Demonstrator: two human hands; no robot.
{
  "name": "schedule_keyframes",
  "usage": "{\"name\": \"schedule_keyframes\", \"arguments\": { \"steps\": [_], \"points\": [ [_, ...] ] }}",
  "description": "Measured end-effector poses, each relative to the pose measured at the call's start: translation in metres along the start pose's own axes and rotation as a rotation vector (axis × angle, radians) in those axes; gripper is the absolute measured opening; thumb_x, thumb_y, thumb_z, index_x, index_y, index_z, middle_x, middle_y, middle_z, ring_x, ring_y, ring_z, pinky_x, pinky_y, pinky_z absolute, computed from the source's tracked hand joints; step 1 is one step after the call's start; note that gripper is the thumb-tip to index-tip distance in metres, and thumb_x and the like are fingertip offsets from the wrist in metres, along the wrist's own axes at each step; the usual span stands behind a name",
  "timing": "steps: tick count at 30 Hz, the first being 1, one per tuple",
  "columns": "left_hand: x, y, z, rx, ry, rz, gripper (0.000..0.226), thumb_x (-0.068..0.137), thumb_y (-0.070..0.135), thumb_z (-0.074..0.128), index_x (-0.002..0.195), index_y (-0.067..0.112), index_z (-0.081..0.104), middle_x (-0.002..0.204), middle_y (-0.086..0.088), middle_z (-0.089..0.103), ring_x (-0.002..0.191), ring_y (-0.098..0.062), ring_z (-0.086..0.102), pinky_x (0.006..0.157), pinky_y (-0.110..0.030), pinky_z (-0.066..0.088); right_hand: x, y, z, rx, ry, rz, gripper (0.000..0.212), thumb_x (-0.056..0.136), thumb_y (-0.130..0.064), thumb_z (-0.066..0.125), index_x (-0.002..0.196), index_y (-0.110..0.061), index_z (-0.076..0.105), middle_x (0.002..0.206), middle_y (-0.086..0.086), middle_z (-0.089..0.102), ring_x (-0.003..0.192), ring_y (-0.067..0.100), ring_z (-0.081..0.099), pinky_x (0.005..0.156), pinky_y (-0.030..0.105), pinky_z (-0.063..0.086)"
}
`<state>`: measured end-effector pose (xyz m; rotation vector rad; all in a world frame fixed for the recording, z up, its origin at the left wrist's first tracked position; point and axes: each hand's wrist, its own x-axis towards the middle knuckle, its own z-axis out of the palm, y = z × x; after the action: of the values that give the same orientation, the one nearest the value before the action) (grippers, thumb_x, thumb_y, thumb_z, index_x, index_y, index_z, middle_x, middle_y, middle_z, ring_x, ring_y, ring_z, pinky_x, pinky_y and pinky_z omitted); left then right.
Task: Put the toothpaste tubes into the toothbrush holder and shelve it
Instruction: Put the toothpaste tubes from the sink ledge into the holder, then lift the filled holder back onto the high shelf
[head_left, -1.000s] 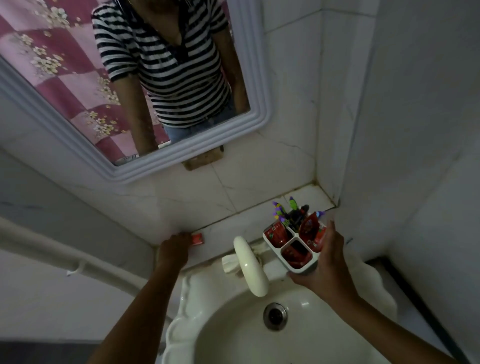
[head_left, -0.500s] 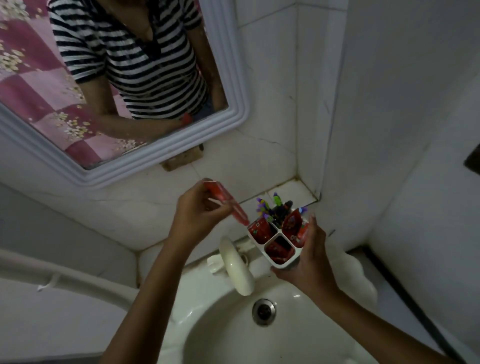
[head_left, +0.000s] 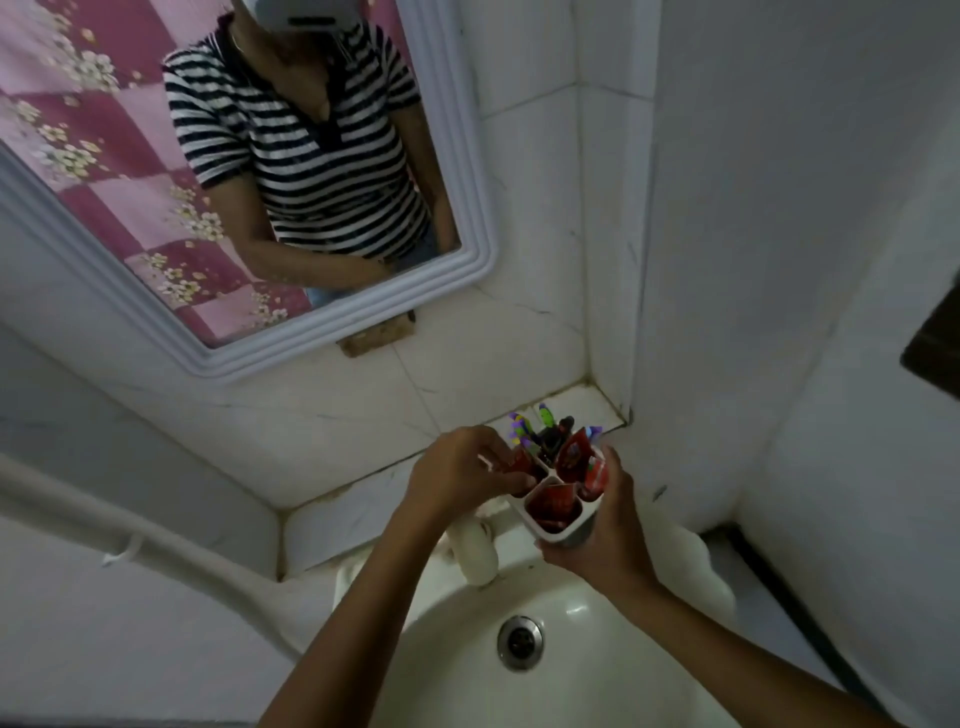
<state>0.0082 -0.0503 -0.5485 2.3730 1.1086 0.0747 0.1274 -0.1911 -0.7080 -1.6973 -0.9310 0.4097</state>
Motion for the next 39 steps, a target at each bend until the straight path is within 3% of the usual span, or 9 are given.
{"name": "schedule_keyframes", "arguments": {
  "steps": [6,9,11,14,19,25,31,35,39],
  "points": [
    [-0.006,-0.014,-0.013,-0.165,-0.105,-0.213,0.067,0.081,0.06,0.064,0.133,0.018,0.056,0.129,-0.003,0.064,0.116,-0.021,0.061,0.098,-0.035,0.049,0.011,-0.02,-0.015,0.122,0.012,-0.053,0.147,0.039,-0.038,0.103,0.157,-0.038,0.016,0.152,-0.003,0.039,0.137,0.015,0.051,0.105,0.04,0.054],
    [-0.021,0.006,-0.032,-0.37,-0.104,-0.084,0.045,0.091,0.047,0.059,0.124,0.017,0.064,0.123,-0.002,0.068,0.118,-0.019,0.061,0.099,-0.034,0.049,0.026,-0.068,-0.029,0.213,0.003,-0.141,0.144,0.042,-0.043,0.099,0.154,-0.045,0.009,0.153,-0.012,0.039,0.134,-0.012,0.045,0.108,0.02,0.047],
    [-0.034,0.03,-0.055,-0.502,-0.001,0.021,0.033,0.094,0.041,0.056,0.12,0.023,0.067,0.114,0.007,0.071,0.112,-0.006,0.064,0.087,-0.018,0.051,0.042,-0.11,-0.04,0.27,0.026,-0.199,0.14,0.043,-0.047,0.093,0.151,-0.047,0.004,0.148,-0.019,0.039,0.127,-0.024,0.042,0.101,0.003,0.04],
    [-0.053,0.072,-0.108,-0.673,0.156,0.162,0.016,0.097,0.035,0.051,0.104,0.039,0.065,0.088,0.032,0.071,0.084,0.023,0.061,0.068,-0.002,0.047,0.071,-0.171,-0.059,0.328,0.095,-0.305,0.144,0.047,-0.04,0.094,0.157,-0.038,0.001,0.152,-0.003,0.044,0.134,-0.006,0.05,0.102,0.006,0.041],
    [-0.079,0.137,-0.213,-0.696,0.337,0.419,0.02,0.098,0.037,0.048,0.094,0.033,0.067,0.079,0.033,0.072,0.079,0.017,0.065,0.068,-0.004,0.051,0.125,-0.292,-0.105,0.394,0.19,-0.602,0.143,0.051,-0.005,0.099,0.159,-0.016,0.005,0.139,-0.015,0.048,0.124,-0.011,0.055,0.104,0.023,0.052],
    [-0.116,0.206,-0.349,-0.333,0.666,0.719,0.063,0.085,0.066,0.05,0.136,0.029,0.053,0.134,0.005,0.06,0.125,-0.011,0.055,0.106,-0.045,0.046,0.159,-0.468,-0.181,0.56,0.288,-0.832,0.136,0.048,-0.043,0.085,0.157,-0.023,0.006,0.125,-0.018,0.051,0.107,-0.016,0.062,0.087,0.013,0.055],
    [-0.133,0.239,-0.467,0.529,1.343,0.521,0.061,0.097,0.051,0.038,0.151,0.021,0.031,0.161,-0.002,0.027,0.149,-0.021,0.023,0.119,-0.046,0.024,0.186,-0.622,-0.254,0.49,0.394,-1.004,0.131,0.06,-0.028,0.095,0.155,-0.029,0.005,0.119,-0.009,0.059,0.106,0.002,0.066,0.095,0.036,0.055],
    [-0.106,0.233,-0.514,0.736,1.27,0.277,0.069,0.097,0.055,0.032,0.153,0.016,0.022,0.164,-0.005,0.017,0.151,-0.024,0.016,0.121,-0.049,0.021,0.208,-0.703,-0.271,0.469,0.502,-0.943,0.141,0.044,-0.053,0.088,0.154,-0.031,0.003,0.143,0.006,0.051,0.121,0.025,0.061,0.103,0.05,0.053],
    [-0.077,0.225,-0.523,0.759,1.194,0.227,0.074,0.097,0.058,0.027,0.155,0.018,0.008,0.165,-0.003,0.008,0.152,-0.022,0.008,0.123,-0.046,0.012,0.233,-0.744,-0.27,0.371,0.614,-0.836,0.137,0.056,-0.051,0.086,0.159,-0.021,0.001,0.153,0.009,0.038,0.136,0.034,0.046,0.112,0.052,0.041]
  ]
}}
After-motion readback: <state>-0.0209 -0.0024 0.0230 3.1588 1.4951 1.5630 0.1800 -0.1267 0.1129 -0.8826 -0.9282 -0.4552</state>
